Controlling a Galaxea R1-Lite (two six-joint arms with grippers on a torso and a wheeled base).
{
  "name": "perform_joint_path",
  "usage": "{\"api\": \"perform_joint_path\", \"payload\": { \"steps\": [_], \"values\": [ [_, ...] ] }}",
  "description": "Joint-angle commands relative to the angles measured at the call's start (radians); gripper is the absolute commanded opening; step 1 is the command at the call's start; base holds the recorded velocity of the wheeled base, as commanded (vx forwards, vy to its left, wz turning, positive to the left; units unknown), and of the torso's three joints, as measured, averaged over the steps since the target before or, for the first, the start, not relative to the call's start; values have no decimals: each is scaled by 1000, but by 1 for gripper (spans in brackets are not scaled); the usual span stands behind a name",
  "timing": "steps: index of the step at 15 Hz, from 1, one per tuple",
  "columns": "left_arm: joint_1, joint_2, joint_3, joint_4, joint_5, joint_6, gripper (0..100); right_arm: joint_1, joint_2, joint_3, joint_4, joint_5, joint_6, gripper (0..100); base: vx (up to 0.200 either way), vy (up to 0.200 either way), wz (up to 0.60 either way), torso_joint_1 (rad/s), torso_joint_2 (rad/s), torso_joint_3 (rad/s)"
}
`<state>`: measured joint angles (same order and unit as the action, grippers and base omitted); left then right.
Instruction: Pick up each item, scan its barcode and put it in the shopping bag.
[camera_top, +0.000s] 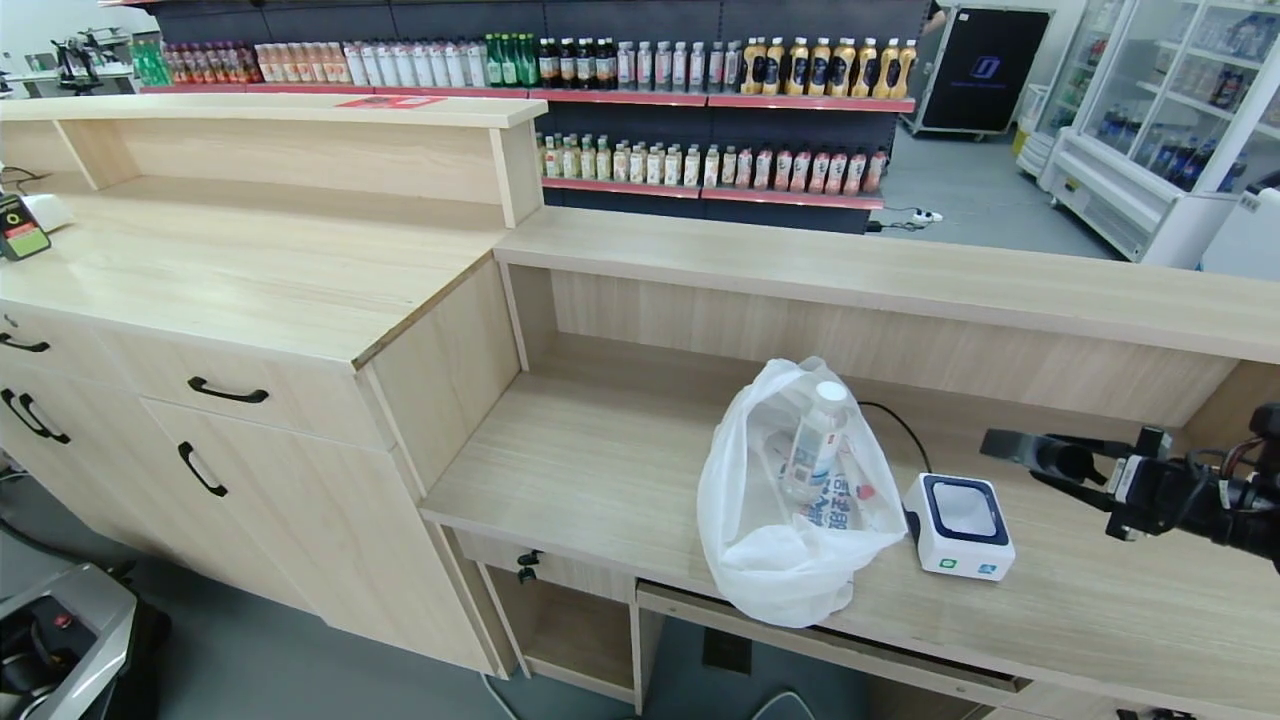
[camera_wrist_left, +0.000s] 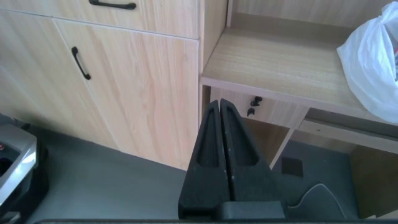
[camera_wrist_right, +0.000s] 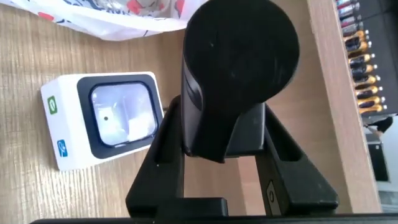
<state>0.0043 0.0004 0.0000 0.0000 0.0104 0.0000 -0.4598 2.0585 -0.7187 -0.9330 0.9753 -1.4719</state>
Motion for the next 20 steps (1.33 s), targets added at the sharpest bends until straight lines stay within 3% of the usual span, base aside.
{"api": "perform_joint_path", "payload": {
  "steps": [1,20],
  "values": [
    [0,0,0,0,0,0,0,15,31,-4,0,0,-1,0,0,0,0,0,0,0],
    [0,0,0,0,0,0,0,72,176,-82,-26,-9,-57,0,0,0,0,0,0,0]
  ]
}}
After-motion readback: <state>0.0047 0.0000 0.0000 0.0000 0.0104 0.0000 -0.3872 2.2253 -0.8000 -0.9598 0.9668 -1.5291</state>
